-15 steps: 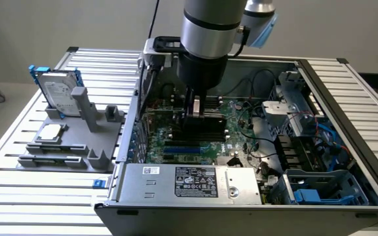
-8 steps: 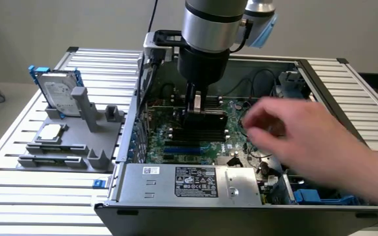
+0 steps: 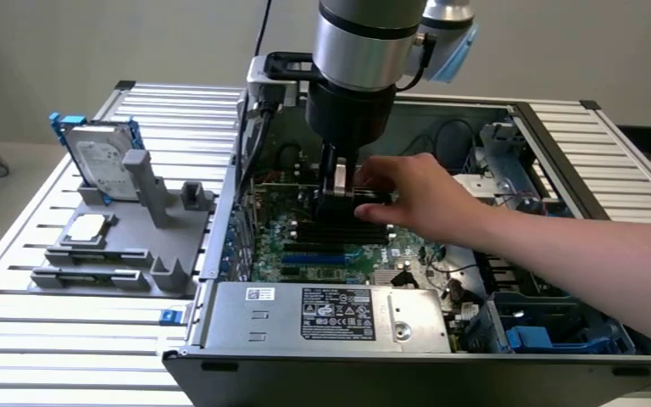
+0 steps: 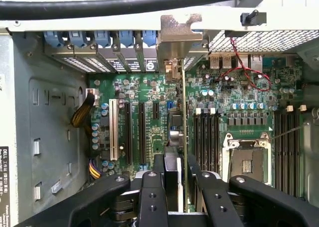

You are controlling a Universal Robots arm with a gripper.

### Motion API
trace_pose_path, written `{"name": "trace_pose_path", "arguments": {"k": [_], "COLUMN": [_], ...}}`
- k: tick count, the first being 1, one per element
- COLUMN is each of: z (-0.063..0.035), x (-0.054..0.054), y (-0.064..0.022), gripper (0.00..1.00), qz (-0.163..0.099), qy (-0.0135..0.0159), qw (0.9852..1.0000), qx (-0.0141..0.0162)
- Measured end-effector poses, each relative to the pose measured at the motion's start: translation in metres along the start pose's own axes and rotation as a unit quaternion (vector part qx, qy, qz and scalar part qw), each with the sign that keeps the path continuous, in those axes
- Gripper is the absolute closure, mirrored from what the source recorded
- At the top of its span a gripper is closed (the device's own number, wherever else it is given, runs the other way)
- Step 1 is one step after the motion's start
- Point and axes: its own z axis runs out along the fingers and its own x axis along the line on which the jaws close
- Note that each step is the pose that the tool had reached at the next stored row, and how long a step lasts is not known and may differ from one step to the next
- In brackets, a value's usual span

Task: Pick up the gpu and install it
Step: 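Insert the gpu into the slot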

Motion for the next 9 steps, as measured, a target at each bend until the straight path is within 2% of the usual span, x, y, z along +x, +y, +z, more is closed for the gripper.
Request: {"name": "trace_pose_path", "arguments": {"k": [8, 9], "z": [0.0, 0.0], "x": [0.0009, 0.001], "y": [0.0, 0.0], "gripper": [0.71, 0.64], "qz": [0.0, 0.0], "qy": [-0.0001, 0.0], "qw": [1.0, 1.0], "qx": [0.0, 0.0]}}
